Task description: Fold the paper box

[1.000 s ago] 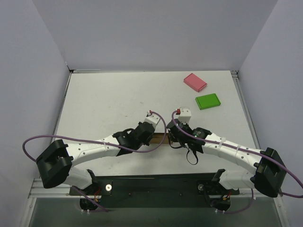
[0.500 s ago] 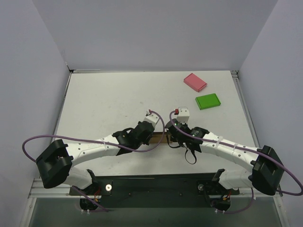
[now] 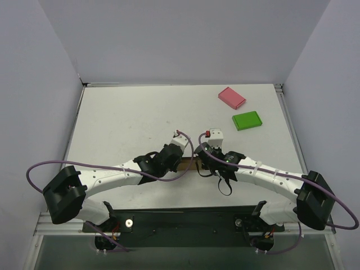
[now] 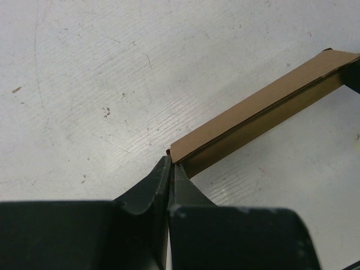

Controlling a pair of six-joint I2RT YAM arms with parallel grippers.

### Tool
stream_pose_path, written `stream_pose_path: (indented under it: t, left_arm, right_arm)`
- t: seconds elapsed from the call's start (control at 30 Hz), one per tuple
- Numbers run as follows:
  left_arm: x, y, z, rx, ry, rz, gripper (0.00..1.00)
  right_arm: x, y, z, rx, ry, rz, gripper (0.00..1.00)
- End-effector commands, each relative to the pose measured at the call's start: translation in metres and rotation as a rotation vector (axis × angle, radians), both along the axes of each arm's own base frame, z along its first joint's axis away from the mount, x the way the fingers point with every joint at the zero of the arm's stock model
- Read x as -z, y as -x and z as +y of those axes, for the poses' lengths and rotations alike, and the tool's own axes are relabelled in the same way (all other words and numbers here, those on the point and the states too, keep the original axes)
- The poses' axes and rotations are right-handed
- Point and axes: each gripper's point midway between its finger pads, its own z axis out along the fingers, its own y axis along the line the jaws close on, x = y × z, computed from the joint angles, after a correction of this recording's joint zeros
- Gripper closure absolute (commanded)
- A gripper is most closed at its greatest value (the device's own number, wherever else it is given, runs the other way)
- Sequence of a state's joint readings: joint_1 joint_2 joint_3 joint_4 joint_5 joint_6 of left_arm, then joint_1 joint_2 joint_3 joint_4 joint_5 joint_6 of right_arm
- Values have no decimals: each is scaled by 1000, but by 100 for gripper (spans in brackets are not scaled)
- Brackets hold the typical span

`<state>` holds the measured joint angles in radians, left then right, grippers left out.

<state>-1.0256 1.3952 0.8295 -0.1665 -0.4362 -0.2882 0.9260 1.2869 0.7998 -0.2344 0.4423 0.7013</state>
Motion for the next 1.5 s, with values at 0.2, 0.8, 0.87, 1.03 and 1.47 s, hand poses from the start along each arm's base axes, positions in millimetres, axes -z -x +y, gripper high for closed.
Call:
stream_pose_path:
  t: [0.2,0.8,0.87,1.03,1.47]
  left_arm:
    - [1,1,1,30,-37,12,100]
    - [-30,-1,-5,69,14,-42,70]
    - [-32,0,-4,74,16,-45,63]
    - [-38,1,-2,85,25,-47,50]
    - [-68,15,15,87,293,113,30]
  right_arm:
    - [14,7,-17,-16,179,17,100]
    - [-32,19,-8,-22,-79,47,51]
    - [-28,17,-9,-12,-116,65,50]
    - [-24,12,-5,10,-242,94,38]
    - [-25,-1,2,97,-405,44,30]
